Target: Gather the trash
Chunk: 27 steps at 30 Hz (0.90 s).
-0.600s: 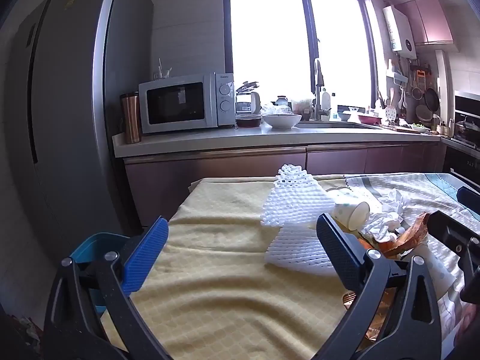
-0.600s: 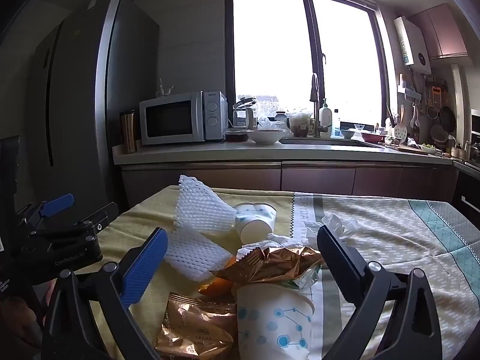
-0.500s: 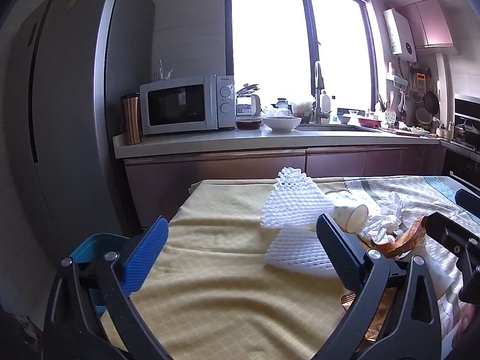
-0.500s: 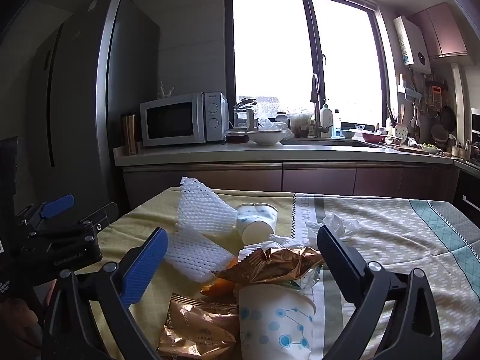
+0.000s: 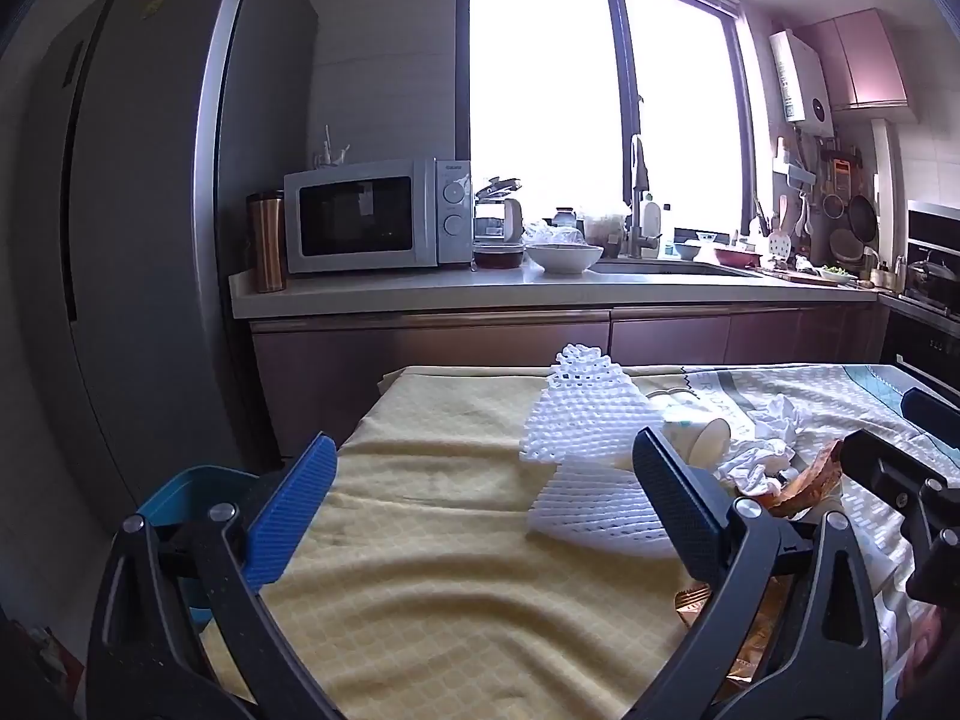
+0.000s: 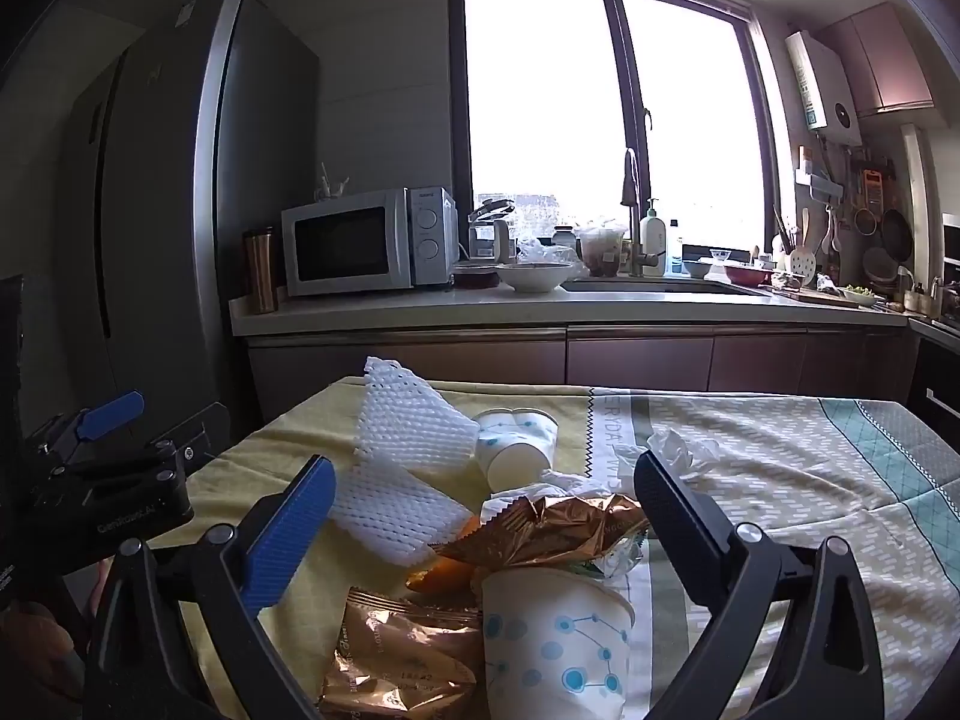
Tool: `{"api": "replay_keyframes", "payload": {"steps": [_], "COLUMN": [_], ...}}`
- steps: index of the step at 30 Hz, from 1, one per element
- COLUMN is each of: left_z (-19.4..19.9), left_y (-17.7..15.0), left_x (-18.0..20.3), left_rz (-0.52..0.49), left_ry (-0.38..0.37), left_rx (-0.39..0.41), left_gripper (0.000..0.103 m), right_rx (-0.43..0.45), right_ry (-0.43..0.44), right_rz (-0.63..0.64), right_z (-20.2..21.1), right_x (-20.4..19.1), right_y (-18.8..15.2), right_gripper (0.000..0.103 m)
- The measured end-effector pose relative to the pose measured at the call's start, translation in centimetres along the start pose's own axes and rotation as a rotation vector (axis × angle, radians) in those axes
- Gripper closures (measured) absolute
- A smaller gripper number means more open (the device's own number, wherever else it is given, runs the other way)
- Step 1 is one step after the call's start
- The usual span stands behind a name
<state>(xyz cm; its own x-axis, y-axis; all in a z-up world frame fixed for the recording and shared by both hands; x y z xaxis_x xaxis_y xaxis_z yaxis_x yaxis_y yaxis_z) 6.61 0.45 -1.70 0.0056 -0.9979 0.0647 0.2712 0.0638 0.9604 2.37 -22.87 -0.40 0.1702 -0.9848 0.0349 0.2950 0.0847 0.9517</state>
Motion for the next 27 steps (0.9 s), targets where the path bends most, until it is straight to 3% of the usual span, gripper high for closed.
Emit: {"api": "replay_keyframes", "payload": {"steps": [27], "left_z": [0.46], "left_y": [0.04], "left_x": [-0.12], "left_rz": [0.004], "left_ry": [-0.006], "left_rx": [0.002], "left_gripper": [0.006], "right_rx": [0.003], "right_ry": [0.004], "right_rz": [-0.016], "right_z": [0.06], "right_x": [0.46], "right_y": [-0.04], "right_gripper": [0.007]}}
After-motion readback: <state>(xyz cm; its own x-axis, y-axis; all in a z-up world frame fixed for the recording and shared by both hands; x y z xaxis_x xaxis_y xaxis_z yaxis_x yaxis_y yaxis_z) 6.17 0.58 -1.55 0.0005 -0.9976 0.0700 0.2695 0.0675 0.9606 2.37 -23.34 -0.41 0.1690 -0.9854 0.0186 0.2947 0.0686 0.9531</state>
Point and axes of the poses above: each gripper's, at about its wrist camera, not at the fingertips, and z roughly against the way its jaws point, x to its right, y to its top, the point moved 8 cm from there along -z, roughly the way its jaws point, and after that the axes turned 5 degrees about z, right-handed, at the moved point
